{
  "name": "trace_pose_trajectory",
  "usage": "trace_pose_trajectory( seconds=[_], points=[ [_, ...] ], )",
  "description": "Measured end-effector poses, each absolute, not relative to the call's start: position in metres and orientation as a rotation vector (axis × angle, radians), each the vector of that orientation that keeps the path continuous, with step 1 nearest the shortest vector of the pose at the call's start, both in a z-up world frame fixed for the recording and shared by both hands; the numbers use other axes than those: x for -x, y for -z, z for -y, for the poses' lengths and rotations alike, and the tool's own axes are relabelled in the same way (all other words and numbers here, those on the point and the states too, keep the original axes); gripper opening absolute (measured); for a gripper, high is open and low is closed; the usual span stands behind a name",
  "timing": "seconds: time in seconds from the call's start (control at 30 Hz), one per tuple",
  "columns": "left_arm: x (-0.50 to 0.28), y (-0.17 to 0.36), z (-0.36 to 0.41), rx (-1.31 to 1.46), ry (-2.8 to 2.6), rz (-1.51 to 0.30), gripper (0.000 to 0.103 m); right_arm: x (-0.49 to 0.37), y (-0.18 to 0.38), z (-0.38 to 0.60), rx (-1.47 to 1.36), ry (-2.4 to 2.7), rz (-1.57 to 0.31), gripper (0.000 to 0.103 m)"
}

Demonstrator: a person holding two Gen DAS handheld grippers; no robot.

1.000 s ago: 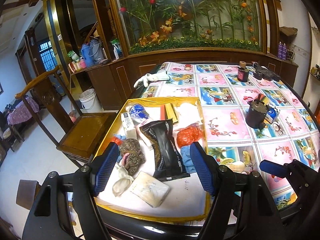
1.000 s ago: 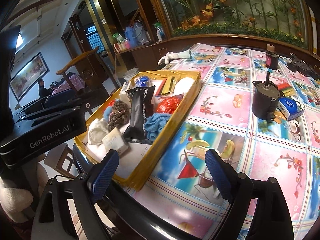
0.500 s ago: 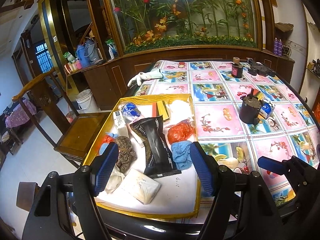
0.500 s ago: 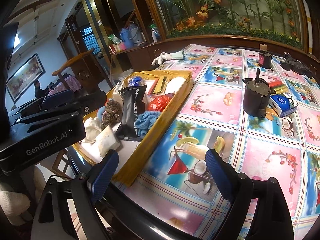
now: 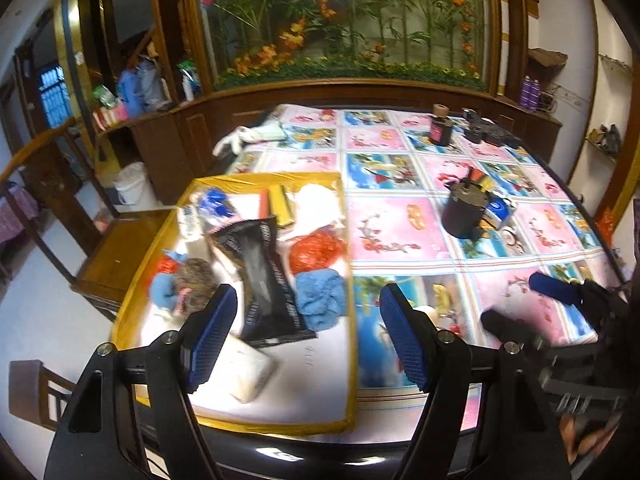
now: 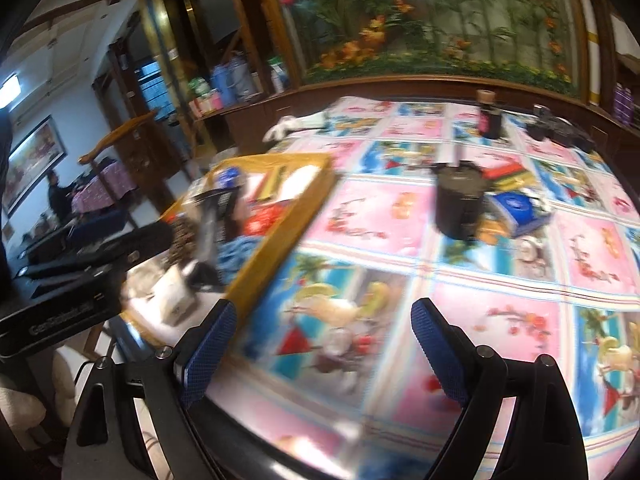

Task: Organize soft objects
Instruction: 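Grasp striped sponge pack with left tool while right tool grasps blue-white packet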

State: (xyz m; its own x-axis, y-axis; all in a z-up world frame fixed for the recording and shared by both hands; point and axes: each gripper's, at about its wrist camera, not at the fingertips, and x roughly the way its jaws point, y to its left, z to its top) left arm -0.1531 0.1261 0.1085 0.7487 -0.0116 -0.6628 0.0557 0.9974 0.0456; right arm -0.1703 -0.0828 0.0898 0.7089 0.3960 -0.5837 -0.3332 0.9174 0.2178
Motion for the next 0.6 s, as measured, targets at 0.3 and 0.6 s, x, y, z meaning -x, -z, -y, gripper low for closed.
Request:
trace_pose_trajectory(
  seconds=[0.3, 0.6],
  points=[
    [0.123, -0.100, -0.099, 0.030, 0.227, -0.813, 0.073, 0.134, -0.093, 0.188, -0.191, -0.144, -0.698, 0.090],
    [0.089, -0.108, -0.098, 0.117, 0.326, -0.828, 0.073, 0.025, -0.097, 0.222, -0.347, -0.075, -0.766, 0.090]
  ],
)
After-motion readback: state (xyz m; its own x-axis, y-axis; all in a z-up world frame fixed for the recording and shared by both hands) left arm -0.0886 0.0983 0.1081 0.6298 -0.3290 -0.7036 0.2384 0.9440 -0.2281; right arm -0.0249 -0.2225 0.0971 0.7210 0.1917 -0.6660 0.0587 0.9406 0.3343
